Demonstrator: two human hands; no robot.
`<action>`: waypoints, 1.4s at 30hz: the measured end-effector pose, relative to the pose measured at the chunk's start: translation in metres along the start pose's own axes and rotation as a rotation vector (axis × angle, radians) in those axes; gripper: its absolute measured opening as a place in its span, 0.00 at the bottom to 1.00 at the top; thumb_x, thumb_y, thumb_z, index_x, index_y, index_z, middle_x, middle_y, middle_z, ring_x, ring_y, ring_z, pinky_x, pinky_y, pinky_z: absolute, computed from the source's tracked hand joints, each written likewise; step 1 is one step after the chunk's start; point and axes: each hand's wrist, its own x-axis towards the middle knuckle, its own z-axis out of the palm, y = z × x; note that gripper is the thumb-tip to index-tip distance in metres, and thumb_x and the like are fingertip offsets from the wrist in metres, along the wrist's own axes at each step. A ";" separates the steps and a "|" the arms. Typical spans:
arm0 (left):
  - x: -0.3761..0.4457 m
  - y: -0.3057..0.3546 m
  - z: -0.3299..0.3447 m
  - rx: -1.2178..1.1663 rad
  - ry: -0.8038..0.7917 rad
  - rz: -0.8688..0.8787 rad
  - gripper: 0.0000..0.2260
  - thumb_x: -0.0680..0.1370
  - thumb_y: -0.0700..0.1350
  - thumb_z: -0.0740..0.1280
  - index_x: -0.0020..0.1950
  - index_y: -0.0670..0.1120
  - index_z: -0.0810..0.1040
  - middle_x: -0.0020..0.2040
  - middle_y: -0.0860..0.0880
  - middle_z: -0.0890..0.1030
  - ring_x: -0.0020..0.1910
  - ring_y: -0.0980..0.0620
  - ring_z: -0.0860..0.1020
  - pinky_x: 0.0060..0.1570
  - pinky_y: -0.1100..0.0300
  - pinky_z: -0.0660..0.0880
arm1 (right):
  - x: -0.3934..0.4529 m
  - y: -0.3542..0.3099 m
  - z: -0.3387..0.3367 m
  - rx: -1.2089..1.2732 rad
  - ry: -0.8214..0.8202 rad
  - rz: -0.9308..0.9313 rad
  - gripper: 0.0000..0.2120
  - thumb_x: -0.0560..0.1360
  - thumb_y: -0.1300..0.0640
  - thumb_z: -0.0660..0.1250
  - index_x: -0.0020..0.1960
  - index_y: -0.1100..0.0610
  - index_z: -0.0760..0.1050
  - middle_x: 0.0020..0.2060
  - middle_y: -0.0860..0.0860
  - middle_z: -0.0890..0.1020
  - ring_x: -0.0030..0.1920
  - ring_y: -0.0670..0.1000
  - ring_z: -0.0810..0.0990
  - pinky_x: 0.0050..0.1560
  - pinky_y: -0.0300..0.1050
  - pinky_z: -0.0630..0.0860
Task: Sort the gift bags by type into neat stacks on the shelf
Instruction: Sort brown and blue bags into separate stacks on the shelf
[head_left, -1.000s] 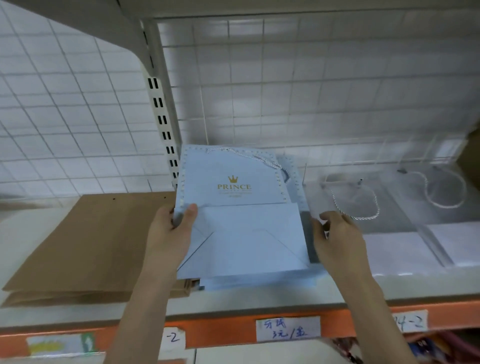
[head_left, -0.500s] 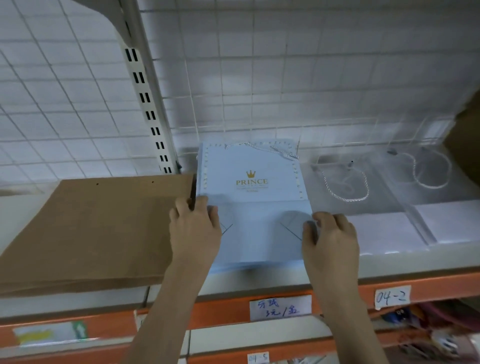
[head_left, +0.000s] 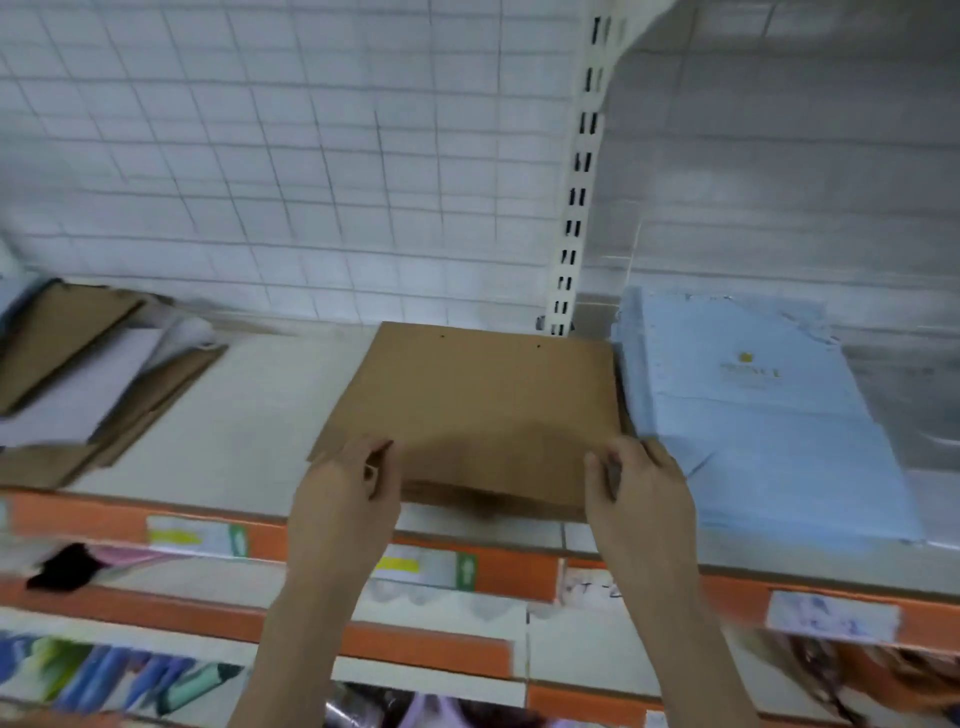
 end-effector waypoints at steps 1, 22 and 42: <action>-0.001 -0.023 -0.016 0.002 0.006 -0.031 0.04 0.75 0.41 0.66 0.44 0.43 0.79 0.32 0.46 0.80 0.31 0.43 0.77 0.33 0.60 0.68 | -0.008 -0.022 0.012 0.012 -0.025 -0.005 0.06 0.73 0.59 0.67 0.46 0.62 0.78 0.40 0.58 0.79 0.42 0.59 0.78 0.41 0.49 0.75; 0.013 -0.336 -0.245 0.009 0.188 -0.485 0.06 0.78 0.44 0.63 0.41 0.48 0.74 0.33 0.52 0.78 0.31 0.53 0.77 0.32 0.58 0.72 | -0.085 -0.369 0.201 0.265 -0.402 -0.301 0.06 0.75 0.58 0.64 0.48 0.59 0.78 0.43 0.54 0.79 0.46 0.55 0.78 0.44 0.47 0.73; 0.140 -0.472 -0.299 0.111 0.334 -0.478 0.07 0.77 0.41 0.63 0.41 0.42 0.79 0.30 0.50 0.79 0.30 0.49 0.77 0.32 0.56 0.72 | 0.018 -0.540 0.350 0.091 -0.536 -0.227 0.27 0.73 0.33 0.56 0.40 0.59 0.69 0.36 0.53 0.76 0.38 0.54 0.76 0.29 0.44 0.66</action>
